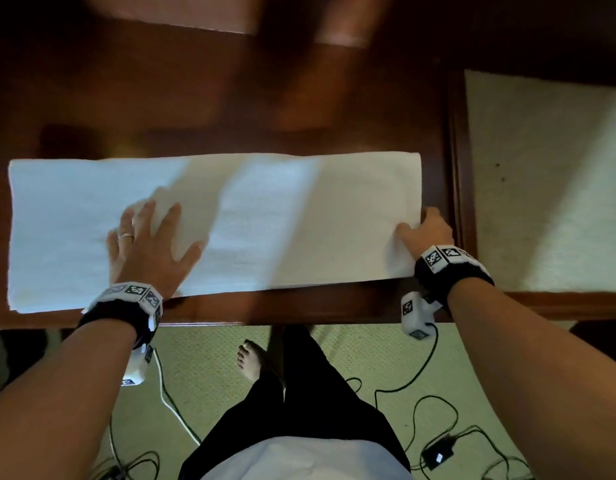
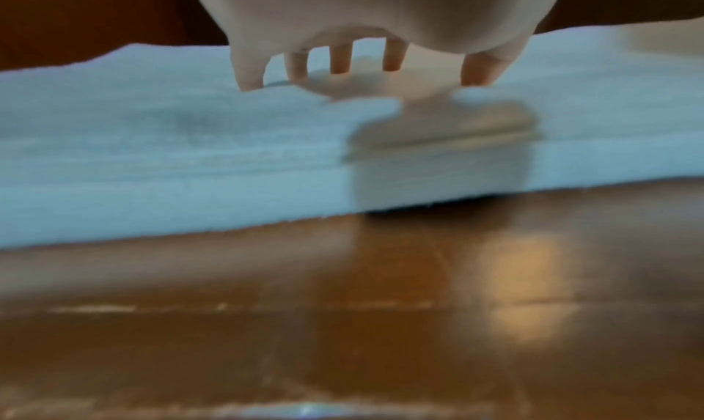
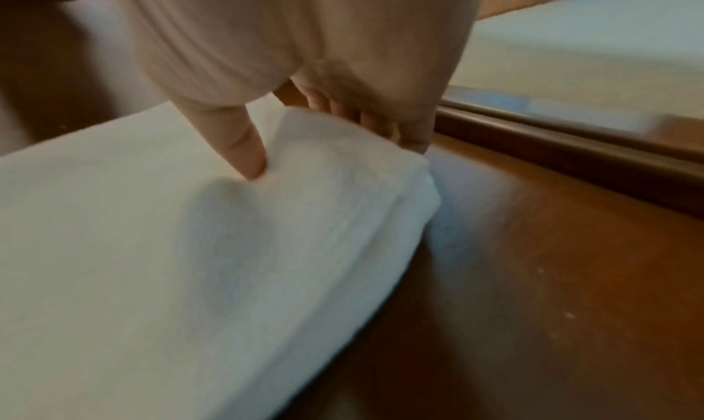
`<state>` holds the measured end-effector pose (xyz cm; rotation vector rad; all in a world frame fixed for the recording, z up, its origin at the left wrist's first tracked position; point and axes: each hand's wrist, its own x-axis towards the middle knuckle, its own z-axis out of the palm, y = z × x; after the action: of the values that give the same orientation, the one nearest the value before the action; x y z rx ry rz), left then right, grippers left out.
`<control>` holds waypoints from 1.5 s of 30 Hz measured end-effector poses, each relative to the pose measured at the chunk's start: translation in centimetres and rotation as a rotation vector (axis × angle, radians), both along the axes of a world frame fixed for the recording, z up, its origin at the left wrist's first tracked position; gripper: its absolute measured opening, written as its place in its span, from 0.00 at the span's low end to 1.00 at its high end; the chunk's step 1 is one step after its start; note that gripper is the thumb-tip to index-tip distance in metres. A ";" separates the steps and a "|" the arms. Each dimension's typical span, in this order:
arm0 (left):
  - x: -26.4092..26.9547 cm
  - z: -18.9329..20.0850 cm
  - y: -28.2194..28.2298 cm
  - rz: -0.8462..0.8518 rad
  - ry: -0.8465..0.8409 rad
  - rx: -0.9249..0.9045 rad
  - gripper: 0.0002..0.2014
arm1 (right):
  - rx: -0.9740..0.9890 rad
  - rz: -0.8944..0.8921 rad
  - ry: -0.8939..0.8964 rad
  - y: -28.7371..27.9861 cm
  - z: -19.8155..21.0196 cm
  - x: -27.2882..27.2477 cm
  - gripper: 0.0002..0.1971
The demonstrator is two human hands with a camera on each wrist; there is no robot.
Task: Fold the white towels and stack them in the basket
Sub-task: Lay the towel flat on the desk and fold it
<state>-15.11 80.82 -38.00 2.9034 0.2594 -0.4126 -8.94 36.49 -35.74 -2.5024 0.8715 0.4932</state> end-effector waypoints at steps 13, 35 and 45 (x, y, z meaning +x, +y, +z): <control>3.5 4.1 -2.4 -0.018 0.003 0.041 0.26 | -0.019 0.217 -0.317 -1.0 8.0 12.0 0.08; 7.7 7.9 0.2 -0.323 -0.409 -0.179 0.22 | -0.143 1.127 -0.528 18.9 6.4 -0.4 0.30; 6.5 5.0 -2.9 -1.030 -0.139 0.128 0.34 | -0.181 1.086 -0.325 19.2 2.0 -7.6 0.26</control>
<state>-8.65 77.90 -32.98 2.9235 -1.3024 -0.3187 -16.51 55.66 -33.71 -2.9227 -0.6615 0.2945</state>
